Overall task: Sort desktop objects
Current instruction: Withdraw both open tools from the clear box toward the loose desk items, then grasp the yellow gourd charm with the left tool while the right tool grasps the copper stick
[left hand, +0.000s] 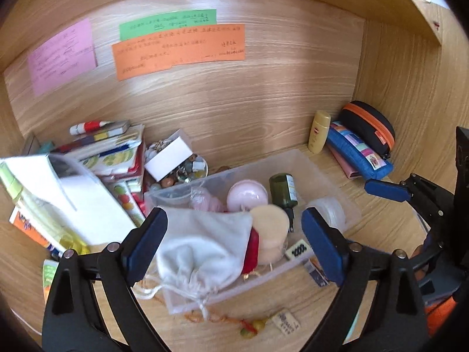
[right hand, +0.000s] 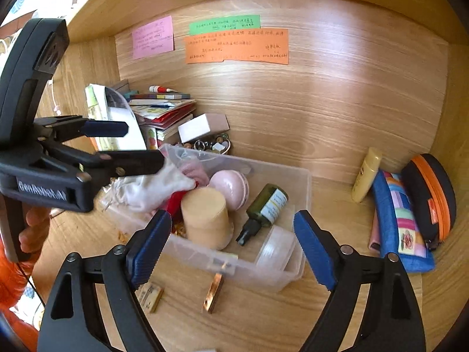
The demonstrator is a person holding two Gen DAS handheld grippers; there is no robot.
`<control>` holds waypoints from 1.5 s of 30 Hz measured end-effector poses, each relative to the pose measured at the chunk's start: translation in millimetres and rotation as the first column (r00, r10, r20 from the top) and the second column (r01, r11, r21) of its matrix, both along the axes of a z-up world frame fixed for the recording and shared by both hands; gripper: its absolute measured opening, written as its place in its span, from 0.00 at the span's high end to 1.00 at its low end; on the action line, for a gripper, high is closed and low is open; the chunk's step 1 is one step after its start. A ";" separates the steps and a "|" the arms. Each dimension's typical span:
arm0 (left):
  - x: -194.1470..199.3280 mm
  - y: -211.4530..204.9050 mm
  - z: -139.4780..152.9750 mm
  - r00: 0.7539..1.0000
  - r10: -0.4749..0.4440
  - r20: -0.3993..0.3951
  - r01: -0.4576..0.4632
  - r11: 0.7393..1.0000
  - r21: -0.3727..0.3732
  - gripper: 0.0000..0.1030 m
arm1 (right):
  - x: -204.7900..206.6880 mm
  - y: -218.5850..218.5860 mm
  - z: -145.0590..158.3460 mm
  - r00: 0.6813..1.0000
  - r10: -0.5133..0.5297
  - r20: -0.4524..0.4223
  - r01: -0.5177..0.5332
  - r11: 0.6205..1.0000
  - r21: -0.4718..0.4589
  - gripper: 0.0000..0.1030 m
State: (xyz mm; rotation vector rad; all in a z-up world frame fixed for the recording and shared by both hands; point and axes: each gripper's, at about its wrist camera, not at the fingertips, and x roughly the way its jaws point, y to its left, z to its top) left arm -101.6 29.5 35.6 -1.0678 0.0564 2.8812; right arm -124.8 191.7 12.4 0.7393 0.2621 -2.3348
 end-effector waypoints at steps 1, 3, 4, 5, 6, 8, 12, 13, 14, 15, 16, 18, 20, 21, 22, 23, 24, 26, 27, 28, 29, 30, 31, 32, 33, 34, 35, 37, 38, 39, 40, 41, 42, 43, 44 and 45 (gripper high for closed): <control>4.2 -1.6 0.2 1.000 0.006 0.001 -0.006 1.000 0.001 0.09 | 3.5 2.1 -0.1 1.000 -0.003 0.000 0.003 1.000 0.004 0.19; 11.6 -3.8 -0.2 1.000 0.012 0.003 -0.012 1.000 0.000 0.09 | 10.8 6.6 -0.9 1.000 -0.006 -0.001 0.006 1.000 0.012 0.19; 16.9 -5.2 0.1 1.000 0.012 0.002 -0.012 1.000 -0.001 0.09 | 13.5 7.7 -1.1 1.000 -0.009 0.000 0.009 1.000 0.014 0.19; 22.9 -6.5 0.2 1.000 0.017 0.000 -0.017 1.000 -0.003 0.09 | 16.8 9.0 -1.4 1.000 -0.012 0.002 0.012 1.000 0.017 0.19; 27.8 -6.9 0.0 1.000 0.024 -0.003 -0.024 1.000 -0.005 0.09 | 18.2 10.0 -1.5 1.000 -0.012 0.004 0.012 1.000 0.019 0.19; 39.2 -7.1 -0.6 0.999 0.035 -0.002 -0.035 0.999 -0.011 0.09 | 25.2 12.6 -1.6 1.000 -0.010 0.004 0.010 1.000 0.023 0.19; 57.1 -7.4 -7.0 0.999 0.039 0.015 -0.039 0.999 -0.016 0.09 | 36.0 15.8 -3.7 1.000 -0.013 0.001 0.013 0.999 0.035 0.19; 63.1 -7.8 -12.0 0.999 0.037 0.029 -0.037 0.999 -0.014 0.07 | 39.4 16.5 -5.5 1.000 -0.014 0.003 0.014 0.999 0.040 0.19; 66.9 -8.2 -15.8 0.999 0.037 0.038 -0.037 0.999 -0.010 0.07 | 42.5 16.9 -7.5 1.000 -0.013 0.005 0.013 0.999 0.047 0.19; 72.6 -8.6 -22.7 0.998 0.036 0.055 -0.036 0.999 -0.004 0.06 | 45.1 16.6 -9.2 1.000 -0.013 0.007 0.013 0.998 0.054 0.19; 76.9 -8.7 -29.3 0.997 0.036 0.070 -0.036 0.999 -0.003 0.06 | 48.3 16.3 -11.7 1.000 -0.012 0.008 0.011 0.998 0.067 0.19; 83.5 -7.5 -40.1 0.995 0.042 0.094 -0.041 0.999 -0.013 0.06 | 54.6 16.4 -15.7 1.000 -0.008 -0.001 0.008 0.997 0.077 0.19; 89.6 -6.8 -52.2 0.992 0.046 0.119 -0.043 0.999 -0.025 0.06 | 56.1 15.3 -19.8 1.000 -0.006 0.002 0.006 0.996 0.084 0.19; 91.4 -7.2 -57.8 0.990 0.048 0.131 -0.045 0.999 -0.025 0.06 | 55.7 14.2 -22.6 1.000 -0.004 0.010 0.003 0.996 0.089 0.19; 92.7 -8.6 -64.8 0.988 0.050 0.149 -0.049 0.999 -0.008 0.06 | 54.5 12.9 -24.7 1.000 -0.006 0.017 0.004 0.996 0.092 0.19; 93.2 -8.9 -71.2 0.985 0.045 0.169 -0.047 0.999 0.006 0.06 | 52.0 11.6 -27.9 1.000 -0.010 0.029 0.008 0.996 0.094 0.19; 93.4 -8.8 -78.0 0.982 0.043 0.186 -0.046 0.999 0.015 0.06 | 50.4 10.9 -29.8 0.999 -0.012 0.038 0.008 0.995 0.095 0.19; 91.7 -8.1 -91.5 0.976 0.052 0.209 -0.055 0.998 0.005 0.06 | 44.8 9.1 -36.5 0.998 -0.017 0.064 0.011 0.995 0.096 0.19; 90.5 -7.6 -95.9 0.974 0.055 0.219 -0.056 0.998 0.001 0.06 | 42.4 7.7 -40.2 0.997 -0.019 0.075 0.011 0.995 0.100 0.19; 88.8 -6.7 -101.3 0.971 0.054 0.234 -0.057 0.998 0.002 0.06 | 40.3 6.5 -43.2 0.997 -0.023 0.079 0.014 0.994 0.107 0.19; 86.9 -6.1 -105.8 0.966 0.050 0.253 -0.054 0.998 0.011 0.06 | 37.8 4.7 -47.0 0.996 -0.030 0.084 0.020 0.993 0.119 0.19; 85.1 -5.9 -109.5 0.962 0.043 0.268 -0.050 0.998 0.022 0.06 | 35.3 2.8 -50.4 0.995 -0.036 0.090 0.024 0.991 0.130 0.19; 82.6 -5.4 -113.2 0.959 0.035 0.282 -0.047 0.998 0.034 0.06 | 33.0 2.0 -53.5 0.994 -0.040 0.097 0.026 0.990 0.135 0.19; 80.2 -4.2 -116.4 0.956 0.038 0.290 -0.050 0.998 0.035 0.06 | 30.9 1.7 -56.3 0.993 -0.044 0.105 0.029 0.990 0.139 0.19; 78.5 -2.8 -118.0 0.955 0.042 0.293 -0.053 0.998 0.032 0.07 | 27.8 1.6 -60.3 0.992 -0.052 0.117 0.035 0.989 0.142 0.19; 76.7 -1.1 -119.9 0.954 0.039 0.296 -0.050 0.998 0.030 0.10 | 25.7 1.9 -62.8 0.990 -0.056 0.126 0.038 0.989 0.141 0.19; 74.9 0.5 -121.7 0.954 0.037 0.298 -0.048 0.998 0.029 0.12 | 23.9 2.1 -65.0 0.989 -0.058 0.134 0.039 0.990 0.139 0.19; 70.6 2.5 -125.3 0.950 0.036 0.310 -0.044 0.999 0.019 0.24 | 21.0 2.2 -69.2 0.987 -0.050 0.151 0.030 0.990 0.135 0.19; 68.2 3.6 -127.6 0.947 0.030 0.319 -0.037 0.999 0.018 0.27 | 20.5 1.9 -70.0 0.987 -0.047 0.152 0.026 0.991 0.133 0.19; 66.1 4.4 -129.1 0.945 0.021 0.326 -0.029 0.999 0.018 0.32 | 19.9 1.0 -70.6 0.987 -0.043 0.153 0.022 0.990 0.138 0.20; 63.6 6.3 -130.8 0.943 0.007 0.333 -0.014 1.000 0.019 0.36 | 19.6 0.5 -70.9 0.988 -0.044 0.149 0.023 0.990 0.141 0.21; 62.1 7.5 -131.0 0.944 0.002 0.330 -0.006 1.000 0.011 0.36 | 19.2 -0.1 -70.7 0.989 -0.046 0.141 0.026 0.989 0.143 0.22; 60.6 8.5 -130.6 0.945 -0.004 0.327 0.003 1.000 0.004 0.36 | 18.5 -1.4 -70.6 0.989 -0.042 0.141 0.021 0.989 0.148 0.26; 58.7 9.8 -130.5 0.944 -0.019 0.328 0.017 1.000 0.009 0.39 | 17.2 -3.2 -71.1 0.988 -0.036 0.147 0.013 0.988 0.152 0.33; 57.4 10.9 -130.5 0.944 -0.031 0.330 0.028 1.000 0.014 0.40 | 16.1 -5.0 -71.7 0.988 -0.030 0.153 0.006 0.988 0.155 0.36; 54.5 11.8 -130.9 0.944 -0.039 0.329 0.036 0.999 0.015 0.41 | 14.6 -7.4 -72.8 0.986 -0.025 0.163 -0.001 0.987 0.161 0.41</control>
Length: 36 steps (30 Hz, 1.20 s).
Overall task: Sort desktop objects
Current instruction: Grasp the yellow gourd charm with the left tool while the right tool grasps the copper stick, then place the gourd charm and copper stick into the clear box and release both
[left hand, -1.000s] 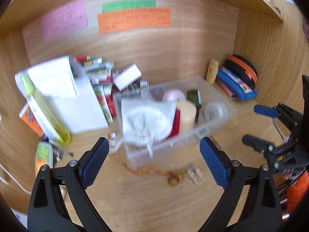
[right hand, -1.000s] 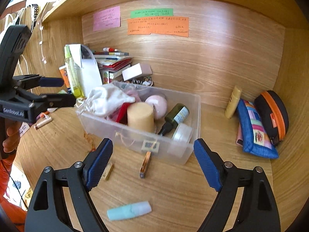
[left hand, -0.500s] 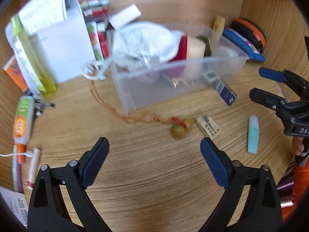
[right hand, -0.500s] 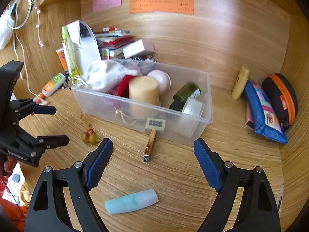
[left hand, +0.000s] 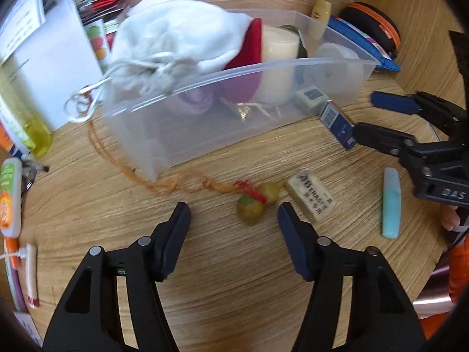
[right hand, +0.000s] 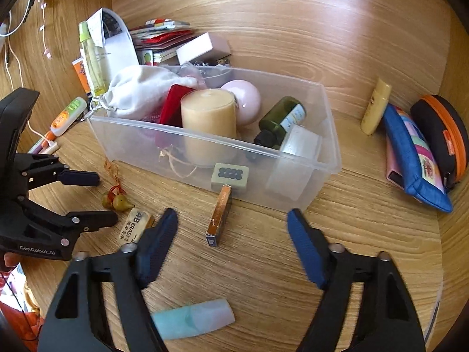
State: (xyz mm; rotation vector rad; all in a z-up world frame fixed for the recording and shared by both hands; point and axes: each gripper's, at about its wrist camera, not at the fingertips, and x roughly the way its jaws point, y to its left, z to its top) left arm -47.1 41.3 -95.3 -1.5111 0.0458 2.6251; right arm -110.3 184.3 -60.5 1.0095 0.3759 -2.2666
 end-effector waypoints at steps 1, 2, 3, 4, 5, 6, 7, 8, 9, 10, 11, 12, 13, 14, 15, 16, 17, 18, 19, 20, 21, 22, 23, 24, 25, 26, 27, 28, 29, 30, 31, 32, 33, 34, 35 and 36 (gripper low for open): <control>-1.9 1.2 0.0 1.000 -0.009 -0.001 0.009 1.000 -0.002 0.43 | -2.1 -2.8 -1.4 1.000 0.000 0.006 0.000 1.000 0.007 0.47; -3.8 2.1 0.2 1.000 -0.016 -0.005 0.016 1.000 -0.003 0.45 | -4.3 -5.4 -3.2 1.000 0.003 0.015 -0.004 1.000 0.012 0.50; -5.4 3.3 0.4 1.000 -0.022 -0.013 0.022 1.000 -0.008 0.50 | -6.4 -8.0 -5.2 1.000 0.008 0.026 -0.009 1.000 0.017 0.59; -7.1 4.3 0.3 0.999 -0.024 -0.023 0.024 1.000 -0.016 0.55 | -9.5 -11.2 -8.2 0.999 0.012 0.044 -0.014 1.000 0.025 0.68; -8.5 5.1 0.4 0.999 -0.027 -0.029 0.026 0.999 -0.019 0.57 | -11.1 -13.1 -10.5 0.998 0.015 0.056 -0.016 0.999 0.030 0.71; -9.7 5.5 0.7 0.999 -0.030 -0.034 0.030 0.999 -0.020 0.62 | -12.7 -15.6 -13.3 0.998 0.014 0.067 -0.016 0.999 0.036 0.74; -10.1 5.3 0.9 0.999 -0.030 -0.042 0.029 0.999 -0.017 0.68 | -14.4 -17.9 -15.6 0.997 0.010 0.074 -0.013 0.999 0.044 0.75; -10.2 4.4 1.1 0.998 -0.029 -0.049 0.029 0.999 -0.018 0.72 | -15.2 -19.6 -17.3 0.997 0.006 0.074 -0.009 0.999 0.049 0.77; -10.5 2.3 1.3 0.998 -0.026 -0.054 0.026 1.000 -0.016 0.77 | -16.4 -21.7 -18.6 0.997 0.005 0.076 -0.009 0.999 0.053 0.82; -10.2 -1.1 1.7 0.998 -0.019 -0.056 0.019 1.000 -0.007 0.82 | -17.5 -23.8 -19.7 0.997 0.006 0.078 -0.010 0.998 0.055 0.88; -9.9 -5.9 2.6 0.999 -0.013 -0.053 0.014 1.000 0.014 0.82 | -18.7 -24.8 -20.1 0.997 -0.004 0.075 0.000 0.999 0.053 0.91; -10.1 -10.4 3.4 0.999 -0.011 -0.048 0.013 0.999 0.032 0.82 | -19.1 -25.2 -19.3 0.997 -0.016 0.073 0.012 0.999 0.049 0.92; -9.5 -15.3 4.0 0.999 -0.008 -0.043 0.010 0.999 0.050 0.82 | -19.4 -24.7 -18.1 0.997 -0.021 0.071 0.018 0.999 0.041 0.93; -7.8 -21.0 4.9 0.999 -0.001 -0.040 0.004 0.998 0.065 0.82 | -19.1 -23.2 -15.3 0.997 -0.027 0.068 0.025 0.999 0.024 0.93; -5.2 -25.6 5.8 0.999 0.007 -0.041 -0.004 0.997 0.072 0.82 | -18.8 -21.6 -12.2 0.997 -0.031 0.064 0.030 0.999 0.012 0.94; -2.5 -30.6 7.2 0.999 0.016 -0.044 -0.012 0.997 0.076 0.82 | -17.6 -20.2 -9.1 0.998 -0.032 0.058 0.032 0.999 0.001 0.94; 0.7 -35.6 8.9 0.999 0.026 -0.047 -0.023 0.996 0.081 0.82 | -15.9 -18.1 -5.2 0.998 -0.040 0.048 0.041 0.999 -0.011 0.94; 3.1 -39.3 10.4 0.998 0.036 -0.050 -0.031 0.996 0.088 0.82 | -15.9 -17.2 -2.5 0.998 -0.043 0.046 0.044 0.999 -0.019 0.94; 6.6 -44.0 12.4 0.997 0.047 -0.053 -0.042 0.995 0.093 0.82 | -14.1 -14.7 1.4 0.998 -0.047 0.043 0.048 0.998 -0.034 0.94; 10.5 -49.3 14.8 0.996 0.063 -0.058 -0.057 0.994 0.097 0.82 | -12.3 -12.0 5.1 0.998 -0.053 0.040 0.055 0.997 -0.049 0.94; 13.4 -53.2 16.5 0.996 0.070 -0.062 -0.064 0.993 0.099 0.82 | -10.8 -10.5 7.7 0.998 -0.049 0.040 0.052 0.997 -0.056 0.94; 17.2 -57.8 19.6 0.994 0.084 -0.072 -0.076 0.992 0.101 0.82 | -7.9 -8.0 11.8 0.998 -0.052 0.034 0.055 0.996 -0.067 0.94; 20.8 -61.4 23.1 0.992 0.099 -0.085 -0.090 0.991 0.099 0.82 | -4.6 -5.5 15.6 0.998 -0.048 0.028 0.050 0.996 -0.077 0.94; 22.0 -62.7 25.1 0.990 0.104 -0.092 -0.095 0.991 0.098 0.82 | -2.3 -3.6 18.9 0.999 -0.049 0.020 0.050 0.995 -0.083 0.94; 26.5 -66.7 30.5 0.988 0.116 -0.106 -0.105 0.989 0.103 0.82 | -0.1 -2.2 21.6 0.999 -0.050 0.015 0.051 0.995 -0.087 0.94; 31.1 -72.5 33.9 0.986 0.120 -0.114 -0.108 0.988 0.107 0.82 | 3.0 -0.7 25.0 0.999 -0.044 0.009 0.044 0.995 -0.091 0.94; 34.0 -74.8 38.4 0.984 0.124 -0.125 -0.110 0.988 0.111 0.82 | 5.5 0.5 27.4 0.999 -0.046 0.001 0.046 0.995 -0.092 0.94; 38.1 -77.7 45.2 0.981 0.132 -0.142 -0.116 0.987 0.114 0.82 | 8.5 1.8 31.1 0.999 -0.049 -0.013 0.048 0.995 -0.091 0.94; 39.7 -78.0 49.4 0.979 0.134 -0.153 -0.117 0.986 0.115 0.82 | 9.7 0.9 33.6 0.999 -0.049 -0.022 0.046 0.995 -0.092 0.94; 43.3 -80.6 55.1 0.976 0.137 -0.168 -0.118 0.986 0.117 0.82 | 12.3 2.0 38.1 0.999 -0.043 -0.033 0.040 0.994 -0.098 0.94; 46.6 -82.1 62.7 0.973 0.137 -0.187 -0.117 0.986 0.118 0.82 | 14.3 2.9 41.6 0.998 -0.044 -0.042 0.039 0.994 -0.103 0.94; 47.0 -82.3 68.3 0.971 0.133 -0.200 -0.111 0.987 0.120 0.82 | 15.8 3.9 44.7 0.998 -0.045 -0.051 0.039 0.993 -0.109 0.94; 45.6 -80.4 73.2 0.969 0.129 -0.211 -0.105 0.987 0.121 0.82 | 17.2 4.2 48.5 0.997 -0.040 -0.059 0.033 0.993 -0.116 0.94; 46.8 -80.4 80.9 0.967 0.120 -0.225 -0.095 0.988 0.120 0.82 | 18.3 4.9 53.0 0.997 -0.044 -0.070 0.035 0.992 -0.125 0.94; 45.1 -79.4 85.0 0.965 0.116 -0.235 -0.091 0.989 0.115 0.82 | 19.2 4.8 57.2 0.996 -0.035 -0.080 0.024 0.991 -0.132 0.94; 45.1 -78.2 90.5 0.962 0.114 -0.249 -0.090 0.990 0.105 0.82 | 20.1 4.1 60.3 0.995 -0.036 -0.090 0.024 0.990 -0.137 0.94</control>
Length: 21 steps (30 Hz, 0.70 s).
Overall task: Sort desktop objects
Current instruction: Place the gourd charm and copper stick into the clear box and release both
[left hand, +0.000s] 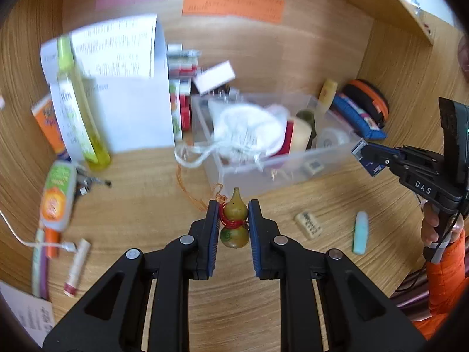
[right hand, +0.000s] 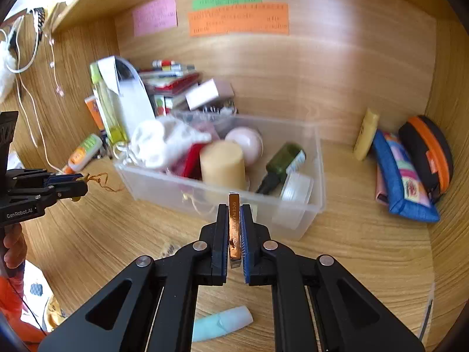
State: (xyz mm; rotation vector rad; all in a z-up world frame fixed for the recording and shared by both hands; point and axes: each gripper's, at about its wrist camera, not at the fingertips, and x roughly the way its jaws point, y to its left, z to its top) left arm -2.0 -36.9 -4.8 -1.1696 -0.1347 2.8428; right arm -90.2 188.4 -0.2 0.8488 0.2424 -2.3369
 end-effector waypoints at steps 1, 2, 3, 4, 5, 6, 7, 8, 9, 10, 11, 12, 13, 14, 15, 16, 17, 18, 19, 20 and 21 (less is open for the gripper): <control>0.1 0.8 7.8 1.000 -0.001 -0.018 0.001 1.000 -0.014 0.82 | 0.0 -0.6 3.0 1.000 0.002 -0.006 -0.002 1.000 -0.002 0.94; -1.5 1.9 12.8 1.000 -0.005 -0.029 0.004 1.000 -0.015 0.82 | -0.3 -1.0 7.0 1.000 0.004 -0.017 -0.004 1.000 -0.010 0.94; -4.0 3.7 17.2 0.999 -0.011 -0.037 0.010 1.000 -0.014 0.82 | 0.0 -1.5 10.2 1.000 0.004 -0.026 -0.005 1.000 -0.017 0.94; -6.2 3.3 24.8 0.999 -0.014 -0.051 0.014 1.000 -0.006 0.82 | -0.6 -2.6 12.6 0.999 0.005 -0.033 -0.006 1.000 -0.019 0.94; -8.6 2.7 30.1 0.998 -0.021 -0.058 0.021 1.000 -0.002 0.82 | -1.7 -2.2 15.3 0.999 0.002 -0.040 -0.003 1.000 -0.024 0.94; -10.1 2.4 34.7 0.997 -0.025 -0.066 0.025 1.000 0.005 0.82 | -3.1 -1.9 17.9 0.999 0.004 -0.044 -0.005 1.000 -0.030 0.94; -14.4 1.8 40.9 0.997 -0.033 -0.073 0.035 0.999 0.019 0.82 | -4.7 -2.0 20.6 0.999 0.005 -0.049 -0.006 0.999 -0.035 0.94; -16.8 2.8 44.7 0.996 -0.042 -0.075 0.044 0.999 0.026 0.82 | -5.8 -1.5 22.8 0.998 0.001 -0.055 -0.003 0.999 -0.038 0.94; -20.0 3.4 48.4 0.996 -0.050 -0.078 0.052 0.998 0.030 0.82 | -7.6 -1.5 25.4 0.998 0.001 -0.062 -0.004 0.999 -0.042 0.94; -24.5 3.7 52.1 0.995 -0.052 -0.081 0.055 0.998 0.028 0.82 | -9.2 -1.4 27.2 0.998 -0.001 -0.066 -0.002 0.999 -0.045 0.94; -29.3 5.0 55.6 0.995 -0.055 -0.083 0.057 0.998 0.017 0.82 | -10.9 -1.5 28.9 0.998 -0.002 -0.070 -0.002 0.999 -0.045 0.94; -33.1 6.3 58.5 0.995 -0.052 -0.089 0.053 0.999 0.005 0.82 | -13.2 -1.6 30.4 0.997 -0.004 -0.075 0.000 0.999 -0.046 0.94; -36.5 7.1 61.3 0.994 -0.053 -0.094 0.053 0.999 -0.003 0.82 | -15.1 -1.7 31.2 0.997 -0.007 -0.077 0.003 0.999 -0.047 0.94; -40.3 8.3 64.1 0.993 -0.059 -0.099 0.058 0.998 -0.005 0.82 | -18.7 -2.3 31.9 0.997 -0.009 -0.079 0.005 0.999 -0.047 0.94; -45.5 9.9 67.6 0.992 -0.065 -0.105 0.065 0.998 -0.004 0.82 | -20.7 -1.5 32.4 0.997 -0.011 -0.080 0.007 0.999 -0.047 0.94; -48.5 11.3 69.6 0.992 -0.069 -0.110 0.069 0.998 -0.003 0.82 | -25.3 -2.0 32.8 0.997 -0.015 -0.080 0.011 0.999 -0.048 0.94; -52.0 13.2 71.7 0.990 -0.076 -0.114 0.076 0.997 -0.003 0.82 | -29.3 -2.1 33.0 0.997 -0.017 -0.077 0.013 0.999 -0.050 0.94; -56.3 15.0 74.0 0.990 -0.081 -0.118 0.081 0.997 -0.003 0.82 | -35.6 -2.3 32.8 0.997 -0.022 -0.070 0.018 0.998 -0.056 0.94; -61.6 16.9 75.5 0.989 -0.088 -0.121 0.088 0.996 -0.002 0.82 | -39.4 -2.1 32.5 0.998 -0.019 -0.064 0.015 0.998 -0.060 0.94; -67.5 18.9 76.5 0.988 -0.096 -0.123 0.097 0.995 0.001 0.82 | -43.9 -2.6 31.9 0.998 -0.020 -0.059 0.016 0.998 -0.064 0.94; -72.3 19.8 76.4 0.987 -0.101 -0.121 0.103 0.995 0.008 0.82 | -47.0 -3.2 31.0 0.998 -0.021 -0.056 0.017 0.998 -0.066 0.94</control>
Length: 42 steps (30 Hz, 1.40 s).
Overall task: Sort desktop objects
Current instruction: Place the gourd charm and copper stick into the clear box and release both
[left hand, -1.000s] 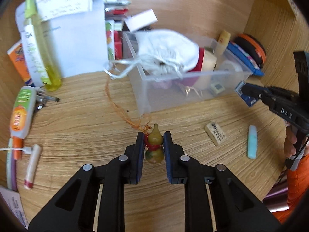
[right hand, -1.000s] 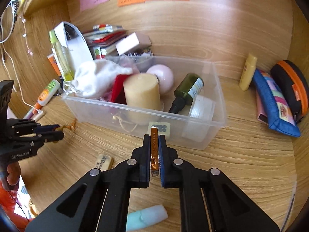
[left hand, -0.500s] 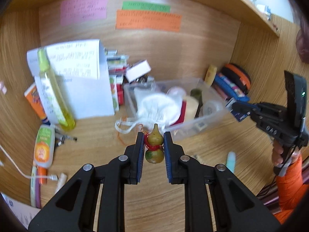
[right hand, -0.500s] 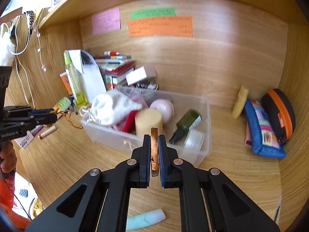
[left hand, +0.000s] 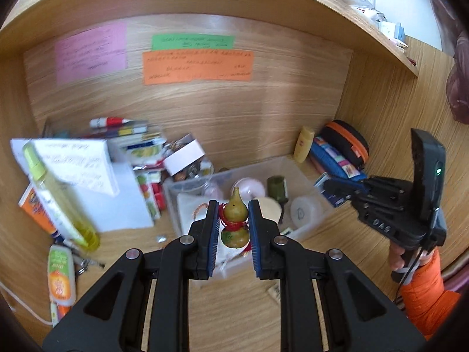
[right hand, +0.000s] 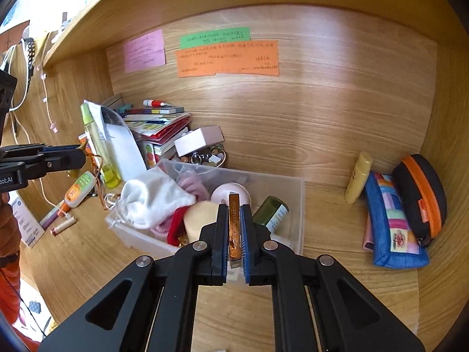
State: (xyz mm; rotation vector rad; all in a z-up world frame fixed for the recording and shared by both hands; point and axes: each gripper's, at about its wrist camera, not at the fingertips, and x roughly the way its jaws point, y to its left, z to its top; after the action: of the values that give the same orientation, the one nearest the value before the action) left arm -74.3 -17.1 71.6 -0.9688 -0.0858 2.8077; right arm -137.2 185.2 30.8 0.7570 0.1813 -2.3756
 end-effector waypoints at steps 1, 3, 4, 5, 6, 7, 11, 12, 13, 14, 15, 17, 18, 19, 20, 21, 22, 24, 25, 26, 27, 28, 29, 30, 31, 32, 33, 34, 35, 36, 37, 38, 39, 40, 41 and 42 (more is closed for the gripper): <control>-6.6 2.2 -0.9 1.000 -0.015 0.008 0.015 1.000 0.010 0.82 | -4.6 -1.2 -1.5 1.000 0.000 0.006 0.000 1.000 -0.002 0.94; -17.7 7.1 -4.9 0.999 -0.031 0.020 0.031 0.999 0.017 0.82 | -11.9 -2.6 -6.0 1.000 0.002 0.027 -0.002 1.000 -0.010 0.94; -23.7 10.6 -8.1 0.999 -0.040 0.029 0.040 0.999 0.017 0.82 | -14.5 -3.4 -8.6 0.999 0.003 0.036 -0.003 1.000 -0.012 0.94; -29.7 13.9 -12.6 0.998 -0.051 0.042 0.050 0.999 0.023 0.82 | -16.8 -4.3 -11.9 0.999 0.006 0.045 -0.005 1.000 -0.013 0.94; -33.1 16.2 -16.4 0.997 -0.060 0.053 0.058 0.998 0.027 0.82 | -18.3 -5.0 -15.2 0.998 0.008 0.055 -0.008 1.000 -0.014 0.94; -37.9 19.2 -22.0 0.995 -0.070 0.068 0.068 0.997 0.031 0.82 | -19.7 -5.2 -18.2 0.998 0.011 0.063 -0.010 1.000 -0.016 0.94; -52.2 28.4 -42.2 0.987 -0.106 0.117 0.103 0.994 0.024 0.82 | -27.5 -5.1 -32.3 0.995 0.020 0.100 -0.019 1.000 -0.018 0.94; -54.9 29.2 -47.1 0.985 -0.115 0.126 0.112 0.993 0.025 0.82 | -29.5 -5.2 -34.6 0.994 0.021 0.109 -0.019 1.000 -0.019 0.94; -58.3 29.6 -52.6 0.983 -0.122 0.141 0.120 0.992 0.026 0.82 | -32.6 -5.2 -38.8 0.992 0.026 0.125 -0.023 1.000 -0.022 0.94; -61.6 29.2 -58.1 0.980 -0.126 0.155 0.123 0.992 0.027 0.82 | -35.3 -5.4 -41.6 0.990 0.026 0.137 -0.023 0.999 -0.023 0.94; -64.8 29.3 -64.8 0.976 -0.131 0.172 0.129 0.991 0.026 0.82 | -37.7 -6.0 -45.3 0.989 0.029 0.148 -0.026 0.999 -0.018 0.94; -70.5 29.2 -74.5 0.972 -0.129 0.195 0.128 0.992 0.017 0.82 | -39.5 -7.7 -49.9 0.987 0.033 0.159 -0.032 0.999 -0.009 0.94; -72.8 28.6 -79.1 0.970 -0.128 0.205 0.127 0.992 0.018 0.82 | -40.4 -9.1 -51.4 0.986 0.036 0.162 -0.036 0.999 -0.005 0.94; -74.9 27.4 -83.7 0.968 -0.131 0.215 0.128 0.991 0.025 0.82 | -40.6 -10.5 -53.4 0.986 0.038 0.165 -0.038 0.999 0.001 0.93; -76.9 26.0 -87.3 0.967 -0.132 0.220 0.129 0.991 0.030 0.82 | -40.7 -12.0 -55.1 0.985 0.040 0.169 -0.042 0.999 0.006 0.93; -78.8 25.2 -89.3 0.966 -0.133 0.221 0.129 0.991 0.031 0.82 | -41.1 -12.4 -56.4 0.984 0.043 0.172 -0.045 0.999 0.009 0.93; -81.6 23.8 -91.5 0.967 -0.129 0.222 0.125 0.992 0.029 0.82 | -41.3 -12.7 -57.6 0.984 0.044 0.175 -0.047 0.999 0.011 0.93; -88.4 20.1 -96.8 0.964 -0.127 0.233 0.120 0.992 0.042 0.82 | -41.7 -13.4 -60.4 0.983 0.044 0.178 -0.049 0.999 0.022 0.93; -90.3 18.6 -98.7 0.964 -0.127 0.235 0.119 0.992 0.048 0.82 | -42.2 -14.1 -62.0 0.983 0.040 0.179 -0.046 0.999 0.029 0.93; -91.0 17.6 -100.4 0.964 -0.124 0.237 0.115 0.992 0.048 0.82 | -42.7 -14.2 -62.8 0.983 0.039 0.180 -0.046 0.998 0.032 0.93; -91.2 17.2 -102.5 0.963 -0.121 0.240 0.114 0.993 0.042 0.82 | -43.5 -14.1 -63.8 0.982 0.040 0.184 -0.047 0.998 0.033 0.93; -90.7 18.0 -104.2 0.963 -0.120 0.240 0.115 0.993 0.035 0.82 | -44.5 -14.0 -64.9 0.982 0.039 0.187 -0.046 0.998 0.036 0.93; -89.8 19.4 -105.7 0.964 -0.118 0.238 0.116 0.993 0.024 0.82 | -45.6 -14.4 -65.9 0.981 0.035 0.189 -0.043 0.998 0.039 0.93; -90.0 21.5 -106.3 0.965 -0.119 0.236 0.118 0.993 0.016 0.82 | -46.5 -14.9 -67.4 0.980 0.035 0.193 -0.045 0.998 0.043 0.93; -89.4 23.4 -106.5 0.965 -0.122 0.234 0.123 0.992 0.007 0.82 | -47.2 -15.0 -68.1 0.980 0.034 0.196 -0.044 0.998 0.044 0.93; -88.9 25.0 -106.8 0.965 -0.122 0.231 0.125 0.992 -0.001 0.82 | -47.7 -15.2 -68.8 0.979 0.035 0.199 -0.045 0.998 0.046 0.93; -88.6 25.2 -107.1 0.966 -0.122 0.230 0.127 0.992 -0.010 0.82 | -48.1 -15.4 -69.4 0.979 0.036 0.201 -0.047 0.998 0.048 0.93; -88.0 26.7 -107.9 0.967 -0.121 0.225 0.130 0.991 -0.024 0.82 | -48.1 -15.7 -69.6 0.979 0.035 0.200 -0.046 0.998 0.050 0.93; -88.1 27.1 -108.3 0.968 -0.118 0.223 0.129 0.991 -0.032 0.82 | -47.9 -16.2 -69.9 0.979 0.035 0.200 -0.047 0.997 0.054 0.93; -89.1 26.8 -108.9 0.968 -0.117 0.223 0.128 0.991 -0.036 0.81 | -47.6 -16.7 -69.9 0.980 0.034 0.197 -0.047 0.997 0.057 0.93; -90.1 26.2 -109.5 0.968 -0.115 0.223 0.126 0.991 -0.038 0.80 | -47.5 -17.0 -69.7 0.980 0.033 0.195 -0.045 0.997 0.059 0.93; -91.6 25.1 -110.1 0.968 -0.112 0.225 0.124 0.992 -0.036 0.80 | -47.6 -16.9 -69.6 0.981 0.033 0.194 -0.046 0.997 0.060 0.93; -93.0 24.3 -111.1 0.967 -0.112 0.227 0.123 0.992 -0.033 0.80 | -48.1 -17.3 -69.5 0.980 0.033 0.195 -0.045 0.997 0.060 0.93; -93.7 23.3 -111.7 0.967 -0.112 0.228 0.122 0.992 -0.029 0.79 | -48.3 -17.1 -69.3 0.980 0.033 0.197 -0.045 0.997 0.058 0.93; -93.7 22.7 -111.9 0.967 -0.110 0.228 0.119 0.993 -0.026 0.79 | -48.1 -17.5 -69.1 0.980 0.033 0.198 -0.045 0.997 0.057 0.93; -93.5 22.4 -111.7 0.968 -0.106 0.228 0.114 0.993 -0.024 0.78 | -47.6 -17.8 -68.6 0.980 0.032 0.196 -0.044 0.997 0.058 0.93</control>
State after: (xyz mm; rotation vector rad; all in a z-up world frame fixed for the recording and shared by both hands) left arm -167.8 5.2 -40.1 -1.2593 -0.0080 2.5976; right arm -184.8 167.4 -37.8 1.0017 0.1853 -2.2523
